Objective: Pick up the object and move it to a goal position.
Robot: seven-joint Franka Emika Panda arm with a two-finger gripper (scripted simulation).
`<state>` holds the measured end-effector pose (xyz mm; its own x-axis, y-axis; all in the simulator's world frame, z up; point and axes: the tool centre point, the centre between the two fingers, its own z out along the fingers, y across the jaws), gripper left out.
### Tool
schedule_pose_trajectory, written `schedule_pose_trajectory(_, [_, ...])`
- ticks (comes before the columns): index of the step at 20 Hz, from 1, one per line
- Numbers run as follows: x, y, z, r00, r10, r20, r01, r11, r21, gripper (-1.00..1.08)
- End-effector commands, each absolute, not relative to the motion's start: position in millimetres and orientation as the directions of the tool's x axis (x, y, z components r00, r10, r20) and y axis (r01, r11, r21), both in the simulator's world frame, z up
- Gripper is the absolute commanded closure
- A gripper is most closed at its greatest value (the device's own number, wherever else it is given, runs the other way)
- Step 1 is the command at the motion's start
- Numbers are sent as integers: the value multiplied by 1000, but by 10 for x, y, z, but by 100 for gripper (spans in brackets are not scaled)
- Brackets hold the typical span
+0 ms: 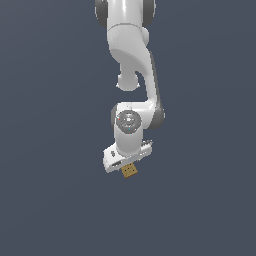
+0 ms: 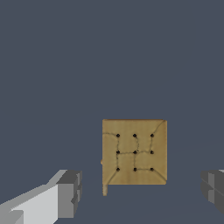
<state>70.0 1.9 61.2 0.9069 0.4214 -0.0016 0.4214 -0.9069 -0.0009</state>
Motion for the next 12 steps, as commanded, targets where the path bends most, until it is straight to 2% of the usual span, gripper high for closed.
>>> schedule_pose_trajectory(1, [702, 21, 611, 907, 422, -1, 422, -907, -1, -92])
schedule_pose_trajectory(12, [694, 17, 180, 905, 425, 0, 425, -905, 0, -92])
